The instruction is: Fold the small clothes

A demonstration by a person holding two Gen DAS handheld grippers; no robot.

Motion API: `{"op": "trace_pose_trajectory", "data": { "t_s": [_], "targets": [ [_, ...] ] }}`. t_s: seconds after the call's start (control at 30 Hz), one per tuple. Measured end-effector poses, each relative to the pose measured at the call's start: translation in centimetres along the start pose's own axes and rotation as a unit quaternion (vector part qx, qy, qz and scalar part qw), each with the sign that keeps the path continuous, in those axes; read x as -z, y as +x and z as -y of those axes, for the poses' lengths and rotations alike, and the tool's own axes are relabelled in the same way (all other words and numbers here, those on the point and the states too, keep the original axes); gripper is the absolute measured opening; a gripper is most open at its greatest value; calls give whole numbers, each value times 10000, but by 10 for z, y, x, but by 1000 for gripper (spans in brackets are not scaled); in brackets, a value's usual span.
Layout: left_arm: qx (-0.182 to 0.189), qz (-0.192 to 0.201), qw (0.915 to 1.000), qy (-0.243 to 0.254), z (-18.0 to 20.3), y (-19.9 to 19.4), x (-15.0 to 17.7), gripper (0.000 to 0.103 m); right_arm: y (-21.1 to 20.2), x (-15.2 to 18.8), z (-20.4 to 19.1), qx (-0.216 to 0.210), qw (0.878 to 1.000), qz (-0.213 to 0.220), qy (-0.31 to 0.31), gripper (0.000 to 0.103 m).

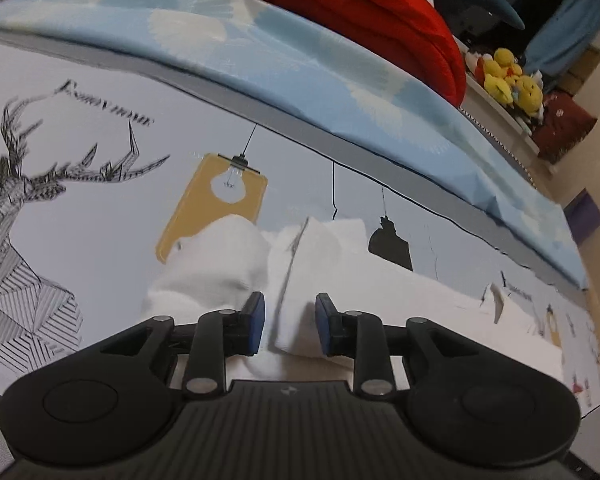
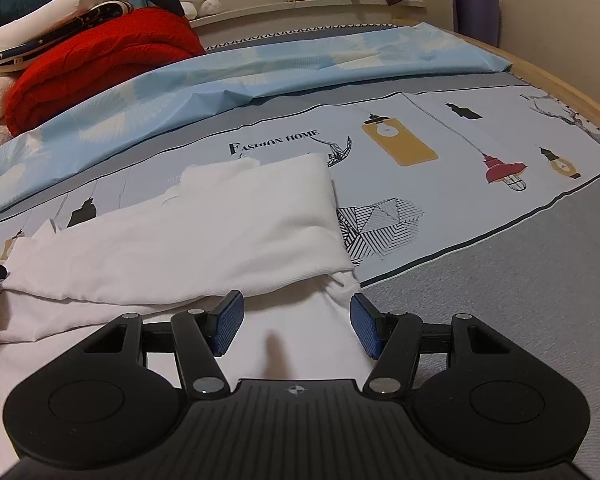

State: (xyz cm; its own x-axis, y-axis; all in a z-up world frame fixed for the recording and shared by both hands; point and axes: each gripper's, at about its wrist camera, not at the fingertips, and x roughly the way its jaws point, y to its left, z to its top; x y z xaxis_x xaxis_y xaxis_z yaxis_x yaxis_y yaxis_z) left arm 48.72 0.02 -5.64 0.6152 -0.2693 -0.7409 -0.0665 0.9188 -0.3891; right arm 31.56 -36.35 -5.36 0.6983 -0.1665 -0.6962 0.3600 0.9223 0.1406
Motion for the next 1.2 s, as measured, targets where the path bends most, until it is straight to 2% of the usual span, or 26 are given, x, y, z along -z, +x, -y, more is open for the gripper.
{"op": "trace_pose_trajectory", "data": {
  "t_s": [0.1,0.2,0.33,0.43,0.5,0.67,0.73,0.87,0.9,1.0,1.03,1.07,1.1,1.17,1.2],
  "targets": [
    [191,-51,9998,79,3,0,1,30,1,0,1,13,10000,-14,17,61],
    [204,123,9987,446,16,-9,1,5,2,0,3,68,10000,-3,12,61],
    [338,378,9970,591,33,-36,-7,4,2,-3,7,144,9999,25,60,61],
    [544,421,9954,659,46,-60,-12,4,2,-4,12,205,9997,55,139,61],
    [558,421,9942,812,54,-75,-11,4,2,-5,14,211,9996,74,193,61],
    [310,70,9956,877,40,-80,-5,4,0,-7,17,223,9991,166,323,61],
    [-64,-110,9969,776,24,-65,-1,4,0,-8,17,192,9989,210,363,61],
    [-476,-299,9971,512,-7,-29,8,4,1,-8,14,188,9989,263,346,61],
    [-476,-386,9970,463,-13,-23,9,5,2,-8,14,203,9989,261,329,61],
    [-229,-616,9974,306,-22,-20,6,25,9,-7,13,223,9990,276,288,61],
    [-144,-598,9976,328,-21,-22,5,47,12,-7,12,215,9990,301,263,61],
    [-50,-553,9979,343,-20,-26,4,64,16,-6,11,166,9990,354,237,62],
    [2,-498,9981,375,-18,-28,4,70,19,-6,11,97,9989,409,208,63],
    [-63,-440,9974,560,-8,-34,6,88,32,-2,9,17,9990,445,107,69],
    [-156,-448,9965,682,-4,-34,9,90,41,1,9,57,9995,319,28,70]
  ]
}}
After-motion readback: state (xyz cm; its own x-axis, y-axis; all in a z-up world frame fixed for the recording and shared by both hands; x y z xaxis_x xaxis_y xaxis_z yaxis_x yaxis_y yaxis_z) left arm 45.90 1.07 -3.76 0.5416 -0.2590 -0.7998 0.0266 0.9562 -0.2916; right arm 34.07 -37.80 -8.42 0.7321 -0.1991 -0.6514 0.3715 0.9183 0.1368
